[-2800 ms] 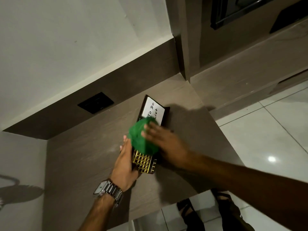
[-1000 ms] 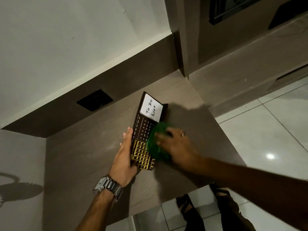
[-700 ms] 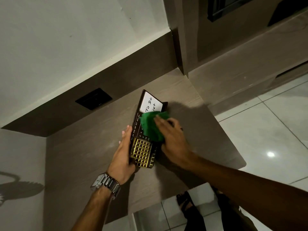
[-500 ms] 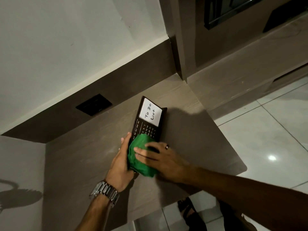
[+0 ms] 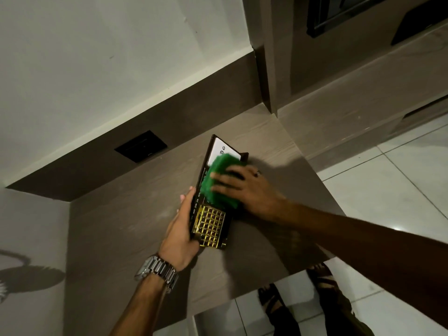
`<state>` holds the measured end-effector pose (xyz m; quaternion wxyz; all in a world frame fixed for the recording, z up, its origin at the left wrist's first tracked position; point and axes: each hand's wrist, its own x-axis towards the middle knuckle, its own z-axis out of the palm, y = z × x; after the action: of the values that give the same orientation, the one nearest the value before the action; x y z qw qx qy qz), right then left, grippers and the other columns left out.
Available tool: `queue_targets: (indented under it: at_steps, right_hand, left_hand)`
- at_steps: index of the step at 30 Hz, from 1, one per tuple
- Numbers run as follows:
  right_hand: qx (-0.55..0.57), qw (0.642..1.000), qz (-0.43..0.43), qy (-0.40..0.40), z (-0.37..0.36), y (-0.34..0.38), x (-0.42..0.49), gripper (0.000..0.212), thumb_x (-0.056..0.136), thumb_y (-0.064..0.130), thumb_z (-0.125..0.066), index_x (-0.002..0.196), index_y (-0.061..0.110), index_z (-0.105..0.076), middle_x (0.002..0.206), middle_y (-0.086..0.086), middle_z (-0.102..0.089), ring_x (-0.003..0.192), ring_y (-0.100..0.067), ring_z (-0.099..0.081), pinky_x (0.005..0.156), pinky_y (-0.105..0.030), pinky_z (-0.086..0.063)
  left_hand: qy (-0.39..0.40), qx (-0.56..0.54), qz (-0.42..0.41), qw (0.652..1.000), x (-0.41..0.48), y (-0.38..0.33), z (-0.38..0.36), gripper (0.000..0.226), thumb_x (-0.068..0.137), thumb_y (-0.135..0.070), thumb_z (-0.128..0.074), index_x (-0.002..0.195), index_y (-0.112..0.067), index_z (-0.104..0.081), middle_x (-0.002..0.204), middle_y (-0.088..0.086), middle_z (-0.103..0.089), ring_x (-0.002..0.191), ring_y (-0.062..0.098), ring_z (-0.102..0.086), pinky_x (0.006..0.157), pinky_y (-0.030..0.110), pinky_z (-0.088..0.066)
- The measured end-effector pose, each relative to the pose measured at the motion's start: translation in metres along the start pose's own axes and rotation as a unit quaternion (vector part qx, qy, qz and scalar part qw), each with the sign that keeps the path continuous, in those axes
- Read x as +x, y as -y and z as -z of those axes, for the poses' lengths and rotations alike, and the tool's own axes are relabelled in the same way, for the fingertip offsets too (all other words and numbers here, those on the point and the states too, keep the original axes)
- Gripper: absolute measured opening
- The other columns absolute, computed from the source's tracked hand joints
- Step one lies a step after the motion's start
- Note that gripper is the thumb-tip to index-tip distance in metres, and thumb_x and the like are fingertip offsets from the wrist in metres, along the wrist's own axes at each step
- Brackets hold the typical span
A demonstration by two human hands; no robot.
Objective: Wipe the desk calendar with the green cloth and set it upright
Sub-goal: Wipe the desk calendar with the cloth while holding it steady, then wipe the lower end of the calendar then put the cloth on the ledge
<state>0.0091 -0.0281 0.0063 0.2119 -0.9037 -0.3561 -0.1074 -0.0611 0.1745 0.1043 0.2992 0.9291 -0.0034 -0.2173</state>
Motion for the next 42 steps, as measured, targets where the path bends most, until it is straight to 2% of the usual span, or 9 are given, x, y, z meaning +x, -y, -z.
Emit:
queue_targets:
  at_steps: [4,8,11,14,18,22,33,38,42]
  right_hand:
    - [0.007,0.991,-0.132,0.014,-0.007,-0.004,-0.032,0.069,0.063,0.033,-0.088,0.127,0.028,-0.062,0.139,-0.007,-0.055,0.126,-0.037,-0.046,0.092,-0.055,-0.043]
    - [0.022,0.995,0.077,0.063,-0.037,0.048,-0.067,0.063,0.063,0.034,-0.086,0.121,0.031,-0.062,0.132,0.000,-0.057,0.125,-0.030,-0.041,0.096,-0.045,-0.032]
    - [0.018,0.991,0.111,0.073,-0.023,0.035,-0.053,0.056,0.066,0.028,-0.084,0.118,0.030,-0.064,0.129,0.001,-0.059,0.123,-0.031,-0.045,0.093,-0.044,-0.039]
    - [-0.007,0.999,-0.012,0.040,0.007,-0.019,-0.021,0.045,0.071,0.020,-0.081,0.114,0.023,-0.069,0.126,-0.003,-0.063,0.119,-0.034,-0.050,0.086,-0.046,-0.047]
    - [-0.028,0.987,-0.150,0.045,0.027,-0.072,0.016,0.044,0.086,0.011,-0.062,0.128,0.025,-0.061,0.136,0.000,-0.056,0.124,-0.028,-0.037,0.096,-0.044,-0.033]
    - [0.006,0.974,-0.228,-0.006,0.030,-0.057,0.025,0.040,0.082,0.012,-0.063,0.121,0.022,-0.065,0.125,-0.005,-0.063,0.112,-0.030,-0.042,0.085,-0.044,-0.038]
    - [0.040,0.986,0.024,0.158,-0.011,0.083,-0.070,0.059,0.065,0.040,-0.083,0.120,0.036,-0.063,0.130,0.012,-0.061,0.118,-0.028,-0.049,0.088,-0.043,-0.048]
    - [0.204,0.966,0.040,0.154,0.003,0.079,-0.077,0.057,0.077,0.017,-0.066,0.133,0.028,-0.057,0.142,0.009,-0.052,0.123,-0.028,-0.039,0.096,-0.041,-0.036]
    - [0.425,0.886,-0.179,0.039,0.014,0.069,-0.082,0.069,0.078,-0.003,-0.058,0.132,0.039,-0.055,0.128,0.008,-0.056,0.117,-0.011,-0.048,0.097,-0.034,-0.045]
  left_hand:
    - [-0.011,-0.004,0.001,1.000,-0.001,-0.001,-0.003,0.118,0.070,0.008,-0.067,0.142,-0.050,0.006,0.160,0.004,-0.003,0.146,0.030,-0.009,0.111,0.062,-0.026]
    - [-0.013,0.011,-0.020,1.000,-0.001,0.000,-0.004,0.116,0.071,0.007,-0.068,0.144,-0.044,0.006,0.156,-0.007,0.004,0.146,0.024,0.001,0.115,0.057,-0.019]
    - [-0.009,0.009,-0.016,1.000,-0.001,0.000,-0.003,0.115,0.071,0.008,-0.066,0.143,-0.045,0.006,0.158,-0.001,0.005,0.145,0.023,0.002,0.115,0.059,-0.020]
    - [-0.008,0.009,-0.019,1.000,-0.001,-0.001,-0.003,0.114,0.071,0.009,-0.065,0.145,-0.042,0.005,0.157,-0.006,0.002,0.145,0.021,0.002,0.116,0.057,-0.018]
    - [-0.005,0.015,-0.030,0.999,-0.001,0.000,-0.003,0.112,0.071,0.004,-0.067,0.145,-0.037,0.005,0.154,-0.012,0.004,0.144,0.018,0.006,0.117,0.051,-0.009]
    - [-0.018,0.004,-0.025,1.000,0.001,-0.003,-0.001,0.113,0.070,0.007,-0.066,0.144,-0.041,0.006,0.149,-0.014,0.005,0.139,0.012,0.007,0.115,0.050,-0.010]
    - [-0.017,0.008,-0.021,1.000,-0.002,-0.003,-0.006,0.112,0.071,0.011,-0.064,0.144,-0.040,0.006,0.152,-0.013,0.007,0.141,0.012,0.009,0.113,0.042,-0.005]
    - [-0.016,0.026,-0.007,0.999,-0.002,-0.001,-0.006,0.114,0.071,0.014,-0.061,0.144,-0.042,0.007,0.153,-0.014,0.009,0.140,0.009,0.010,0.113,0.042,-0.005]
    - [-0.018,0.044,-0.023,0.999,-0.002,-0.001,0.002,0.112,0.072,0.009,-0.065,0.144,-0.039,0.006,0.155,-0.011,0.009,0.144,0.014,0.008,0.114,0.042,-0.004]
